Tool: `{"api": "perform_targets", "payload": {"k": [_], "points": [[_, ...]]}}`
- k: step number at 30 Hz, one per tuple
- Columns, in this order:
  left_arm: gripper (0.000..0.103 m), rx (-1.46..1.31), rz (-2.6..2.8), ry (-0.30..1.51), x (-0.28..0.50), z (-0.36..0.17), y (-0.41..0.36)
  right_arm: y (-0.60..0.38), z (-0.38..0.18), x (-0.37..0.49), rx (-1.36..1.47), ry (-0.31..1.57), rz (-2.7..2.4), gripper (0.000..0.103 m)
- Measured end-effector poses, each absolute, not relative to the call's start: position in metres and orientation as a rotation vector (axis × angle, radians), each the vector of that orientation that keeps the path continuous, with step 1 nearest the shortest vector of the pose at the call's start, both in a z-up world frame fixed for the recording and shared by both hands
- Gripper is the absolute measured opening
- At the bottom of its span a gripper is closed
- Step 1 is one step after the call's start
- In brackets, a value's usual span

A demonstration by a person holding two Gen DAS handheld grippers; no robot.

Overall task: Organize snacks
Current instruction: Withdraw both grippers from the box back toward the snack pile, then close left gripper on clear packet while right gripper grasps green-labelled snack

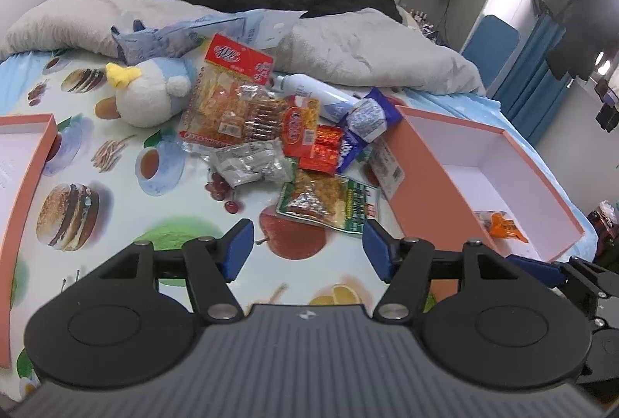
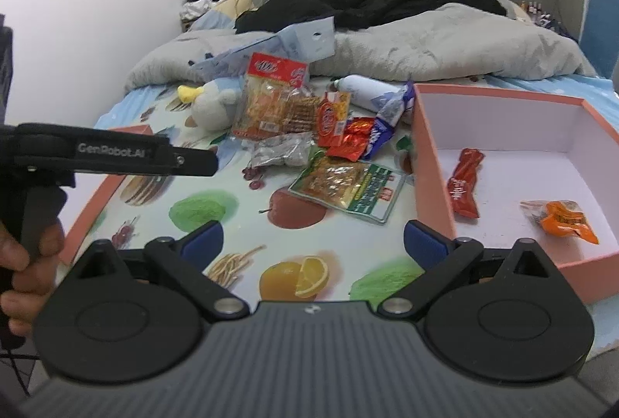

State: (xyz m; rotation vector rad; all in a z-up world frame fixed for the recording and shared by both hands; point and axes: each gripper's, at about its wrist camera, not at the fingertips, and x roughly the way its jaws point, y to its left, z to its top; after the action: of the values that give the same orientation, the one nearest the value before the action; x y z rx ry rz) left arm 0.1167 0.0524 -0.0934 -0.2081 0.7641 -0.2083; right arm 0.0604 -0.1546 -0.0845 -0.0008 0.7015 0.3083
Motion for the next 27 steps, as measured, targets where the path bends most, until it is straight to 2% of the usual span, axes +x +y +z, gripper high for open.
{"api": "perform_targets", "payload": {"k": [4,6,7,15,18,27], "points": [[0.068,-0.201,-0.182,0.785,0.132,-0.109,0.063,-0.145,-0.095,0.072,-0.035,0.716,0.330,0.095],[0.068,-0.201,-0.172,0.797,0.143,-0.118,0.070,-0.142,-0.100,0.081,-0.042,0.726,0.330,0.085],[0.068,-0.200,-0.167,0.807,0.149,-0.123,0.072,-0.141,-0.104,0.086,-0.044,0.733,0.331,0.084],[0.070,-0.175,-0.151,0.858,0.200,-0.157,0.079,-0.127,-0.129,0.134,-0.068,0.758,0.322,0.083],[0.082,-0.172,-0.155,0.872,0.220,-0.168,0.078,-0.125,-0.139,0.152,-0.065,0.764,0.322,0.084],[0.088,-0.153,-0.146,0.906,0.282,-0.196,0.078,-0.113,-0.171,0.204,-0.097,0.785,0.323,0.084]]}}
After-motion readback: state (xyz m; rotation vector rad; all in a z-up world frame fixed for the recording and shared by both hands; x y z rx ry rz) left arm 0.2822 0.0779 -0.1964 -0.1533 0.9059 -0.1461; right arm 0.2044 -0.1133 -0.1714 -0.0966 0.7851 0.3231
